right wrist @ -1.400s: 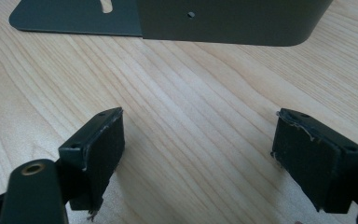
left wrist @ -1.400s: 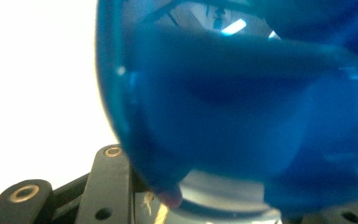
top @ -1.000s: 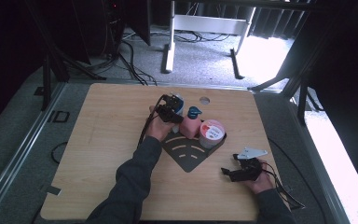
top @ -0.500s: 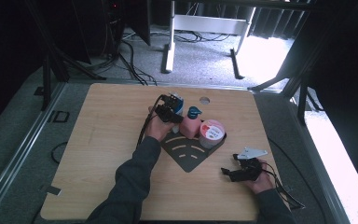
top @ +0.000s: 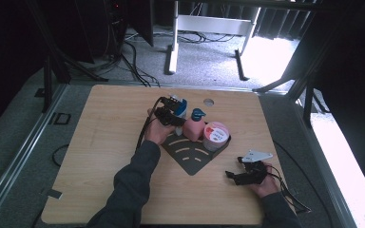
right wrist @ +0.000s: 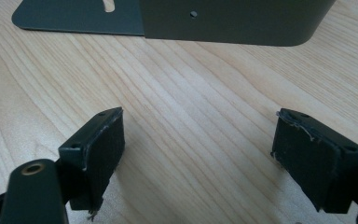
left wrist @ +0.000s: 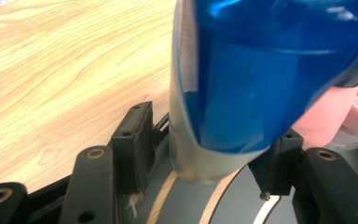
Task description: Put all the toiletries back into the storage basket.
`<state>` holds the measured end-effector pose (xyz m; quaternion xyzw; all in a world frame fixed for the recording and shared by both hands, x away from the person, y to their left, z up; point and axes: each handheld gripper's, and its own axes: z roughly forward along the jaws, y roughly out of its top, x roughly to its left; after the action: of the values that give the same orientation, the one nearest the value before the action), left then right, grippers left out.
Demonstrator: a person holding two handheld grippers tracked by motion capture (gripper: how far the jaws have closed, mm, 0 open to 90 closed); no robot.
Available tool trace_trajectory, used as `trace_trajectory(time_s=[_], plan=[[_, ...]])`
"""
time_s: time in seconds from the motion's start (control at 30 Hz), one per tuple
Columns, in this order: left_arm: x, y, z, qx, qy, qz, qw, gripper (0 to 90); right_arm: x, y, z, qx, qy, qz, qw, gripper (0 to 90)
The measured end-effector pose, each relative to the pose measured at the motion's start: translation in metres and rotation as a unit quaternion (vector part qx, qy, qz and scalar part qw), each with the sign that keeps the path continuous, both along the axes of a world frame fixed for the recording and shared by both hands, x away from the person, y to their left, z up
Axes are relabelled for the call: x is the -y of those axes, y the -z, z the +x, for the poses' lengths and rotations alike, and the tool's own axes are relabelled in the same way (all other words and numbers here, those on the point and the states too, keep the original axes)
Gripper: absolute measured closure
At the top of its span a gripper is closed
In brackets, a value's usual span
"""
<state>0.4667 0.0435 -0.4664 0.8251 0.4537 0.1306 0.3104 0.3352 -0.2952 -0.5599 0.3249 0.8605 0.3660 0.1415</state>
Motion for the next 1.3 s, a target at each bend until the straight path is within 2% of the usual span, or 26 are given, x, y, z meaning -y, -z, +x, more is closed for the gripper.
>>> trace_trajectory(time_s=[0.57,0.67,0.9,1.3], plan=[[-0.016,-0.013,-0.018,0.013,0.019,0.007,0.9997,41.1,0.0,0.0,0.0,0.0,0.0,0.0,1.0,16.5],[-0.02,-0.015,-0.023,0.021,0.02,0.006,0.9996,40.2,0.0,0.0,0.0,0.0,0.0,0.0,1.0,16.5],[-0.03,-0.012,-0.036,0.034,0.019,-0.012,0.9992,39.9,0.0,0.0,0.0,0.0,0.0,0.0,1.0,16.5],[-0.044,-0.005,-0.054,0.044,0.008,-0.02,0.9988,39.6,0.0,0.0,0.0,0.0,0.0,0.0,1.0,16.6]])
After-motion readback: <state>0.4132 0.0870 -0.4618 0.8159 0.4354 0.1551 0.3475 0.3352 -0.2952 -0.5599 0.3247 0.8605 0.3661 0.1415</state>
